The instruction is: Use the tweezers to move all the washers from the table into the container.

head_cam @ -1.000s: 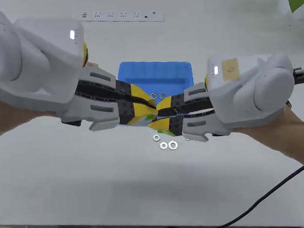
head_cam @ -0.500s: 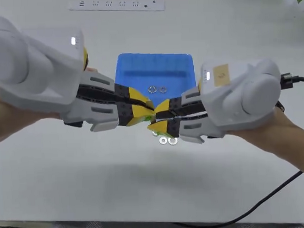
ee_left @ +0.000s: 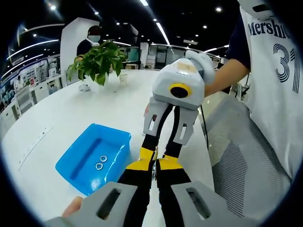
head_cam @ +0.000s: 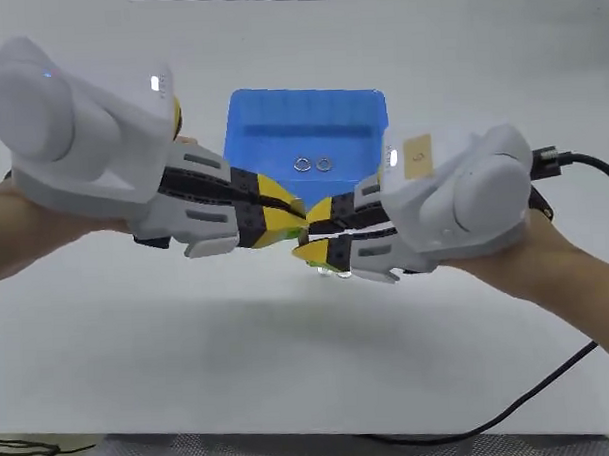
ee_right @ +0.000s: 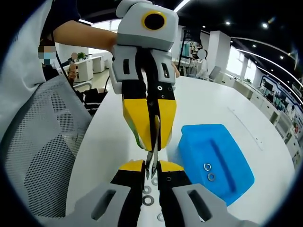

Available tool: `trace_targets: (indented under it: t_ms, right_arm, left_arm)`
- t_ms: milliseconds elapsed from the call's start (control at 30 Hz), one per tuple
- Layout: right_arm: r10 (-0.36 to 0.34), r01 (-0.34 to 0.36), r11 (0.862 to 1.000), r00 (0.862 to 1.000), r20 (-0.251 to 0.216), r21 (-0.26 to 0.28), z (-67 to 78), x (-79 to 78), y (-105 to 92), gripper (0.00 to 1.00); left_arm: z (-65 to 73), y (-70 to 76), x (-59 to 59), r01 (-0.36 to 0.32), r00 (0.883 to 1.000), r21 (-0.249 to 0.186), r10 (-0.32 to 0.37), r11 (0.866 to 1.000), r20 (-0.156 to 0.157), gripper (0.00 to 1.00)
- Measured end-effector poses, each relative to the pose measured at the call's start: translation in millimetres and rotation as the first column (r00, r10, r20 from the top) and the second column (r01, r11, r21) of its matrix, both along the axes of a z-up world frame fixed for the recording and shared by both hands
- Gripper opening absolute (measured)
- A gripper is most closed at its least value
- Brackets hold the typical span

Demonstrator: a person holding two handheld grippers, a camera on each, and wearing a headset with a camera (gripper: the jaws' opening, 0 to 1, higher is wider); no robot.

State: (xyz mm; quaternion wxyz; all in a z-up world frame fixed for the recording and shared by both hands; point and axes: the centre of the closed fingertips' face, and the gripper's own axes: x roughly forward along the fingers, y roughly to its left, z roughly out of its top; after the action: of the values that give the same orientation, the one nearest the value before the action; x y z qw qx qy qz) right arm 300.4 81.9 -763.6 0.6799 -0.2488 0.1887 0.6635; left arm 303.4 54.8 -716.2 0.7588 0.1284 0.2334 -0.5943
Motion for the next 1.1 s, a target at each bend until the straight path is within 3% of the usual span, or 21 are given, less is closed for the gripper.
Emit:
trace_targets:
  t_ms: [500,700,1100]
  right_arm:
    - [-0.025,0.025,1.000,1.000,-0.010,0.014,-5.6,3.3,-2.6,0.11]
    - [-0.030,0.030,0.999,1.000,-0.008,0.020,-4.1,4.9,-2.8,0.11]
    - [-0.031,0.031,0.999,0.999,-0.017,0.017,-7.8,5.4,-3.4,0.11]
  left_arm:
    - [-7.3,0.4,2.4,0.005,1.000,0.008,-0.005,1.000,-0.011,0.07]
    - [-5.8,-0.3,2.9,0.011,1.000,0.018,-0.011,1.000,0.005,0.07]
    - [-9.4,-2.2,3.1,0.018,1.000,0.030,-0.019,0.999,0.006,0.07]
